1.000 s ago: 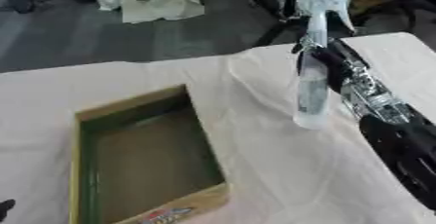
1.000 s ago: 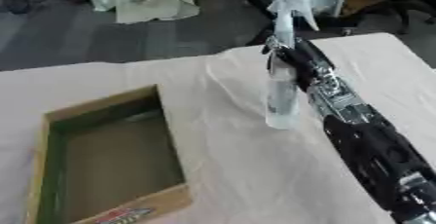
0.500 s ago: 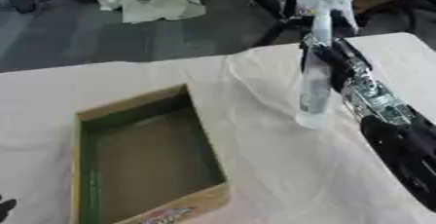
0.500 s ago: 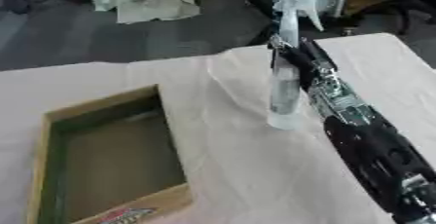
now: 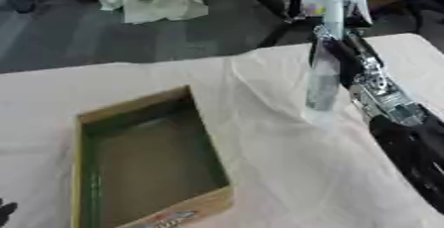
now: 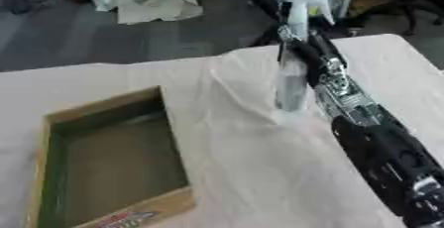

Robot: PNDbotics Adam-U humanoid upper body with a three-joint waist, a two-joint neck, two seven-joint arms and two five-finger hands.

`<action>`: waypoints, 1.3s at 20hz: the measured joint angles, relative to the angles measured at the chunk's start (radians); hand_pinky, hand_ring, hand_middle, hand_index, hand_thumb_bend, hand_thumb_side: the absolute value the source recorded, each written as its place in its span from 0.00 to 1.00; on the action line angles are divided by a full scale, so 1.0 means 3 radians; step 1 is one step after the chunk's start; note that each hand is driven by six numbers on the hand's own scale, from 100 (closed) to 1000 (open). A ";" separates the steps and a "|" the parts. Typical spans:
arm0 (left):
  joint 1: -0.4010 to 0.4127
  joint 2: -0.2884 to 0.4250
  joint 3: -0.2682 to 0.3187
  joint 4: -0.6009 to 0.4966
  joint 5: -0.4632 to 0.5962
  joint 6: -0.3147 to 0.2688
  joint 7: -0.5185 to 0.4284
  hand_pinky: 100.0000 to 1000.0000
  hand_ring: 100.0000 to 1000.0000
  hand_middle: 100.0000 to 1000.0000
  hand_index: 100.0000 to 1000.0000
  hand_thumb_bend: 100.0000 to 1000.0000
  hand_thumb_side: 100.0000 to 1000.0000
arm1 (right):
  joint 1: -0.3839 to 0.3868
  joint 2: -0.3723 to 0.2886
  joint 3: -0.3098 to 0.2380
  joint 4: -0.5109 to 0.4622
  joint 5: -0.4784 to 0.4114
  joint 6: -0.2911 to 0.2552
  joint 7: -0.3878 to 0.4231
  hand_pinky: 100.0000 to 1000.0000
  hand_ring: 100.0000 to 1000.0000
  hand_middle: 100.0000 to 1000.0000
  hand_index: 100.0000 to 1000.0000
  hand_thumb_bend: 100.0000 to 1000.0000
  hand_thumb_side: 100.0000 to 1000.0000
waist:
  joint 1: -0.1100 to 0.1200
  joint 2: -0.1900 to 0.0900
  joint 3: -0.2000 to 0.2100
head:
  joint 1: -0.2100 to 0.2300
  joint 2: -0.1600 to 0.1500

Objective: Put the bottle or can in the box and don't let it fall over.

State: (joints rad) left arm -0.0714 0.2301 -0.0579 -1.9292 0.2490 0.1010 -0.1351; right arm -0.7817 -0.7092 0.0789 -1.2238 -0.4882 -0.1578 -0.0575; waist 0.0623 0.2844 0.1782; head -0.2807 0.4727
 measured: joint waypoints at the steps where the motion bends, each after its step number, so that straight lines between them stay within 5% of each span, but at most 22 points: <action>1: 0.0001 0.0001 0.0000 0.0000 0.0002 0.0000 0.0000 1.00 0.84 1.00 0.74 0.01 0.93 | -0.0002 -0.0026 -0.0006 -0.0037 -0.0001 -0.0023 -0.0012 0.08 0.09 0.17 0.11 0.00 0.41 | -0.0009 -0.0016 0.0000 | -0.0008 0.0001; 13: -0.0031 0.0063 0.0003 0.0019 0.0093 0.0019 0.0000 1.00 0.84 1.00 0.74 0.02 0.90 | -0.0165 -0.0188 0.0079 -0.0781 -0.0312 -0.0107 -0.0166 0.10 0.10 0.17 0.12 0.00 0.41 | -0.0162 -0.0247 0.0092 | -0.0122 0.0111; 26: -0.0200 0.0147 0.0005 -0.0042 0.0352 0.0014 0.0042 1.00 0.84 1.00 0.74 0.00 0.85 | -0.0174 0.0289 0.0302 -0.0776 0.0148 -0.0147 -0.0289 0.11 0.12 0.19 0.13 0.00 0.41 | -0.0162 -0.0280 0.0348 | -0.0372 0.0276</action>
State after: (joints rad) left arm -0.1315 0.2743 -0.0564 -1.9419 0.3547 0.1052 -0.1226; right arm -0.8339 -0.6225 0.1696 -1.4566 -0.4437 -0.2019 -0.1441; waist 0.0138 0.2003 0.2826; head -0.3924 0.5555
